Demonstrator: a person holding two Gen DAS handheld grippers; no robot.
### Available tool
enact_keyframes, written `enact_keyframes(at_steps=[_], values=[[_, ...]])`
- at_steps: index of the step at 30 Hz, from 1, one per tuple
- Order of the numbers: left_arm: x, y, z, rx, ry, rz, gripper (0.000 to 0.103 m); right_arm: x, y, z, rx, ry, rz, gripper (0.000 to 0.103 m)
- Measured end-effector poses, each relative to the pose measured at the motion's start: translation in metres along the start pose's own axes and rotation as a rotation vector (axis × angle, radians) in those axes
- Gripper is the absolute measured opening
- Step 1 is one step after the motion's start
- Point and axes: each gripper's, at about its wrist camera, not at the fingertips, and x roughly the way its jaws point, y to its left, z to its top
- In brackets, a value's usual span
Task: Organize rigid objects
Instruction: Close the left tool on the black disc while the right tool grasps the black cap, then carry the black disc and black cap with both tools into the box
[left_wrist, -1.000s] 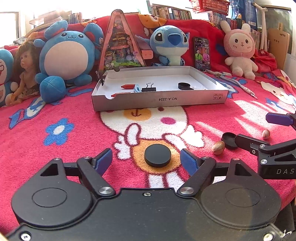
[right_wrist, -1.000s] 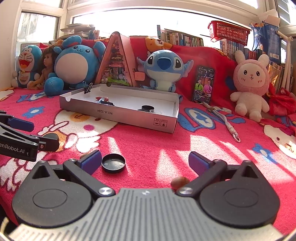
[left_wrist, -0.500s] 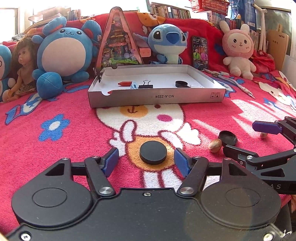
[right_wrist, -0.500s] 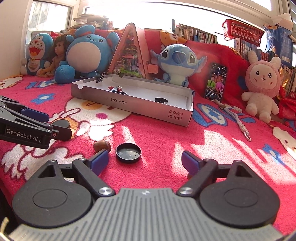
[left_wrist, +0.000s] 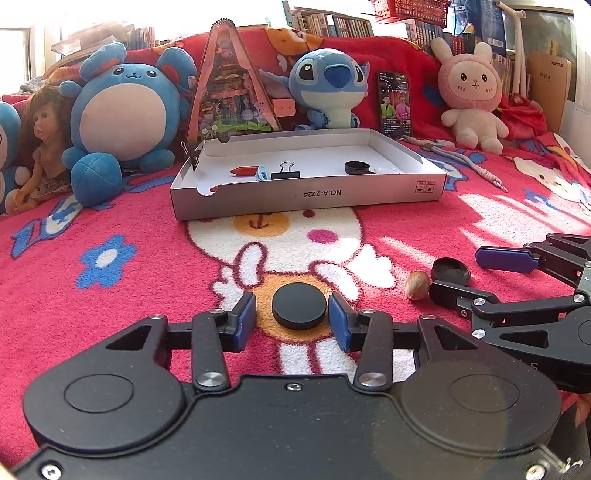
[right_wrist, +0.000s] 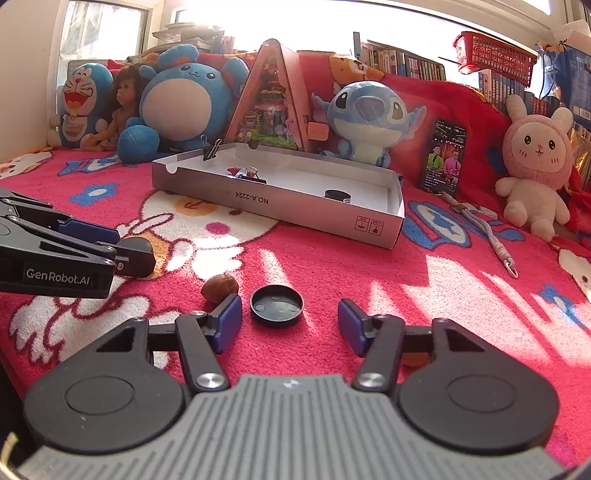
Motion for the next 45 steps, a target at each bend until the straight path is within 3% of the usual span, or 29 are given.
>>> enact_keyframes(at_steps=[6,13,45], values=[[-0.001,-0.003,0.0,0.01,-0.005,-0.01,0.031,0.002,0.0,0.001,0.028,0.001,0.009,0.062],[-0.002,-0.006,0.0,0.009,-0.015,0.002,0.03,-0.001,0.0,0.001,0.086,-0.012,0.033,0.038],[0.019,0.025,0.056,-0.106,-0.039,0.033,0.03,0.015,-0.037,0.032,0.276,0.004,-0.044,0.037]])
